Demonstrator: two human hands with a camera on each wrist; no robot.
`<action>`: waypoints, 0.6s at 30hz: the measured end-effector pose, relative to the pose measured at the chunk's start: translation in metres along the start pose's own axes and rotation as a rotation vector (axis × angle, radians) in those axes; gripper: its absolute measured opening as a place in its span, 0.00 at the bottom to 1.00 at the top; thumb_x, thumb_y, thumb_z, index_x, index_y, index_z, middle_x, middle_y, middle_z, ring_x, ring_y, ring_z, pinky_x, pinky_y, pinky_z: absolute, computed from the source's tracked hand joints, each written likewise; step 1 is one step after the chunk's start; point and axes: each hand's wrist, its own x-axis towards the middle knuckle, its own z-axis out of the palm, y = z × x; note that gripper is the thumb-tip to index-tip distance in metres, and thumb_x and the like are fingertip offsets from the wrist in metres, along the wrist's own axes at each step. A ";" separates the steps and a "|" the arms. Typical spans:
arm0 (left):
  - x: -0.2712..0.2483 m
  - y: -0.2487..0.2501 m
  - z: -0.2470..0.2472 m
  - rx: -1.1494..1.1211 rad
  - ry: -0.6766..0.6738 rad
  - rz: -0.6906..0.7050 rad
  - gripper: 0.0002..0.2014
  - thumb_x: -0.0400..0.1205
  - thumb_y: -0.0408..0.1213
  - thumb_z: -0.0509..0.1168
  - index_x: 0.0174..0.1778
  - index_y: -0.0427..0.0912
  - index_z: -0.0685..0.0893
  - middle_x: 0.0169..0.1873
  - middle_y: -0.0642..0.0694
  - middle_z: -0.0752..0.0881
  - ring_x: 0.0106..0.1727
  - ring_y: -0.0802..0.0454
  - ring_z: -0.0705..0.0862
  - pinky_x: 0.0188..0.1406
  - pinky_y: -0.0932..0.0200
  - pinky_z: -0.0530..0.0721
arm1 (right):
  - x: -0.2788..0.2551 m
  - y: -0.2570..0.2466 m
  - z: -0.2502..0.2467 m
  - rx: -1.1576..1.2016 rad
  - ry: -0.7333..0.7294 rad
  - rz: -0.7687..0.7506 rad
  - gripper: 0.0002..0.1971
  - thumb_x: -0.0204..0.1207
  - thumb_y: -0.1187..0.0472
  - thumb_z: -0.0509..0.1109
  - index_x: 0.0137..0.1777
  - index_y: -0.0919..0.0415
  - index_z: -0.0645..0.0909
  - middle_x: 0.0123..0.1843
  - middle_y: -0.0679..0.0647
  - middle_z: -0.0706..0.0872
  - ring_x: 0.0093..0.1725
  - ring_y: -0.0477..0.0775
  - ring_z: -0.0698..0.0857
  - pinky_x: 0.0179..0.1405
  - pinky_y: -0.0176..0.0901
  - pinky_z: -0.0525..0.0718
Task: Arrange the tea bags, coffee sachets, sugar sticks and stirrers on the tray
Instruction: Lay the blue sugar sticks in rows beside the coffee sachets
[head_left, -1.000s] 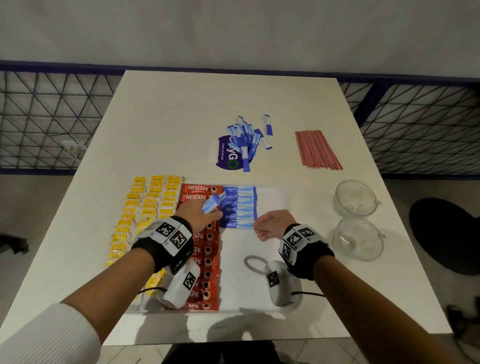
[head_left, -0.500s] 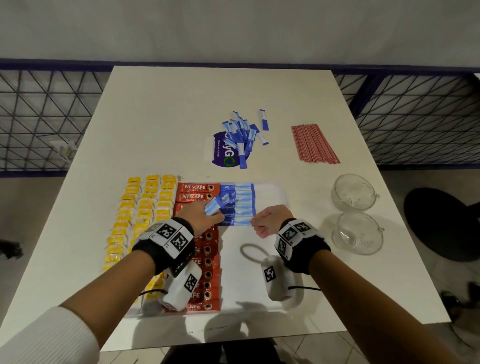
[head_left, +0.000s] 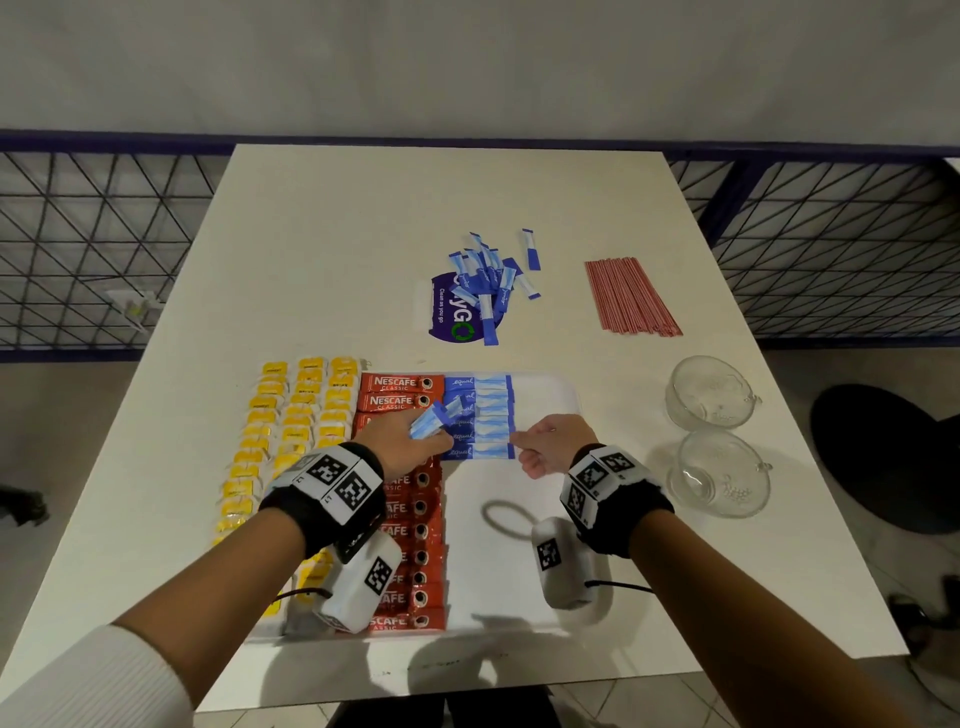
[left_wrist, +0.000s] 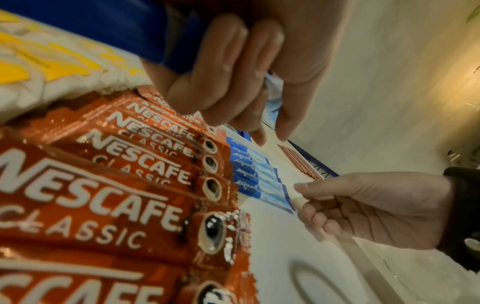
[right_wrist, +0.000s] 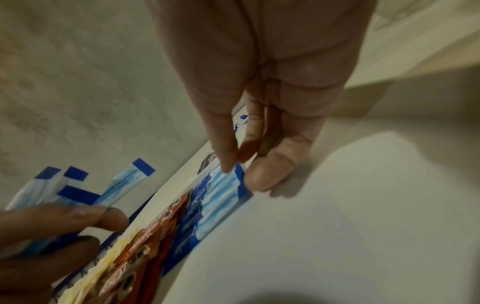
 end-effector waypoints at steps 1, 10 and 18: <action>-0.001 0.001 -0.001 -0.019 -0.021 0.009 0.11 0.84 0.45 0.60 0.36 0.49 0.74 0.29 0.52 0.75 0.29 0.59 0.72 0.28 0.67 0.67 | -0.003 -0.003 -0.001 0.017 0.005 -0.027 0.13 0.75 0.65 0.72 0.34 0.63 0.70 0.27 0.60 0.76 0.24 0.53 0.73 0.22 0.39 0.75; -0.009 0.019 -0.007 -0.150 -0.093 0.065 0.20 0.83 0.48 0.60 0.26 0.44 0.72 0.17 0.52 0.74 0.13 0.61 0.69 0.16 0.71 0.66 | -0.046 -0.045 0.002 -0.097 -0.201 -0.395 0.14 0.76 0.62 0.70 0.61 0.63 0.80 0.36 0.54 0.82 0.29 0.45 0.80 0.27 0.31 0.80; -0.015 0.012 -0.017 -0.508 -0.057 0.019 0.23 0.85 0.48 0.56 0.26 0.38 0.71 0.06 0.51 0.67 0.09 0.58 0.60 0.14 0.67 0.59 | -0.043 -0.041 0.001 0.096 -0.162 -0.390 0.05 0.76 0.70 0.69 0.39 0.62 0.80 0.31 0.60 0.81 0.19 0.41 0.79 0.24 0.29 0.81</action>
